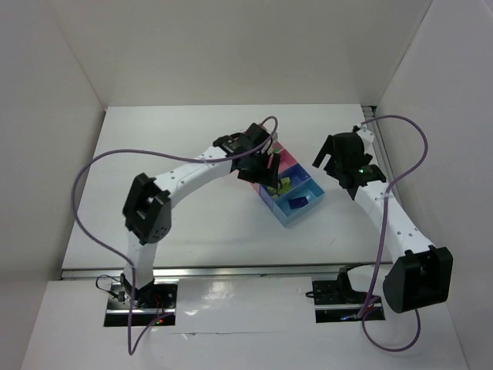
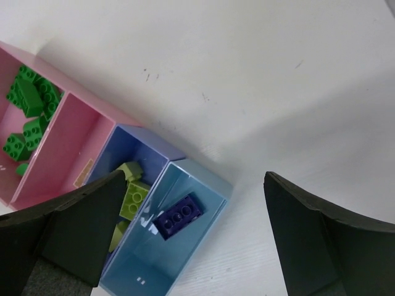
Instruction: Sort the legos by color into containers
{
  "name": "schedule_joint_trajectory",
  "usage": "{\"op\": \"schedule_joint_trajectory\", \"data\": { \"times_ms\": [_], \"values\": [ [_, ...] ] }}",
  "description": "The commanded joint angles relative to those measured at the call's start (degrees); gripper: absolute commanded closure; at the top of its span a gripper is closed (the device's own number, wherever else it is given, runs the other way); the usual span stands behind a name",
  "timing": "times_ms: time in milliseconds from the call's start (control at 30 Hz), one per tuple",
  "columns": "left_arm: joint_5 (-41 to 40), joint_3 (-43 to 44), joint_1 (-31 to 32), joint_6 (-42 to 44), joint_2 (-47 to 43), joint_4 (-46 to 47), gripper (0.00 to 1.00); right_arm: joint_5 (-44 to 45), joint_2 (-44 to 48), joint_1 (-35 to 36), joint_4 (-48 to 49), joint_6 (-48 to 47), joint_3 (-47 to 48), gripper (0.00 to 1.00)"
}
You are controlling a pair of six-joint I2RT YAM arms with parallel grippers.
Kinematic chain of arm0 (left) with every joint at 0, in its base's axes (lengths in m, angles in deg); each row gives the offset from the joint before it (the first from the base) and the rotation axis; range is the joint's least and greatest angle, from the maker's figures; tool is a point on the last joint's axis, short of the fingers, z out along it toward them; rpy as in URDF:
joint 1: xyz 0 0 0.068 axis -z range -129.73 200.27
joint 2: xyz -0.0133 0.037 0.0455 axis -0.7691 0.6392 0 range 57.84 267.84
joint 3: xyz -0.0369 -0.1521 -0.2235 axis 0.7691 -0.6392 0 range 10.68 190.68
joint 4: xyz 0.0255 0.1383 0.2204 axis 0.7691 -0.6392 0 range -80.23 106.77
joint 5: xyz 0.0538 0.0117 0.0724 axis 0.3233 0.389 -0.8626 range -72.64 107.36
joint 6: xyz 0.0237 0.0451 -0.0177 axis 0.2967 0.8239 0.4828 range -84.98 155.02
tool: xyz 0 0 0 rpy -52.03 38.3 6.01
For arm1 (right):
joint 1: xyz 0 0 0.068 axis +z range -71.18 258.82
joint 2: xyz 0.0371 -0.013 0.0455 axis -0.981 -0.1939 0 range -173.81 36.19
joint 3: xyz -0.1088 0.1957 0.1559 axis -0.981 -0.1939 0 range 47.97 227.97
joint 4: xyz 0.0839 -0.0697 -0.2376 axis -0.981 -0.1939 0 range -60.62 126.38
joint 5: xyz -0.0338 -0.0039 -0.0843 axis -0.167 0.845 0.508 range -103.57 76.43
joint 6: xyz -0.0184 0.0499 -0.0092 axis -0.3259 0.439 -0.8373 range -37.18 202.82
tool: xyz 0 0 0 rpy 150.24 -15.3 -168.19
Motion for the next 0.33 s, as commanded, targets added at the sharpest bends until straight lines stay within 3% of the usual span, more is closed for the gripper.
{"op": "schedule_joint_trajectory", "data": {
  "times_ms": [0, 133, 300],
  "values": [
    [-4.0, -10.4, -0.4, 2.9, -13.5, 4.1, 0.20, 5.3, 1.6, -0.4, -2.9, 1.2, 3.4, 0.00],
    [-7.8, -22.9, -1.0, 3.0, -25.9, 10.3, 0.20, 5.2, 5.9, -0.4, -2.0, -0.6, 1.3, 0.00],
    [-11.8, -30.8, -2.1, 1.1, -36.8, 10.8, 0.20, 6.6, 7.1, -0.4, -5.8, 0.6, 0.6, 0.00]
  ]
}}
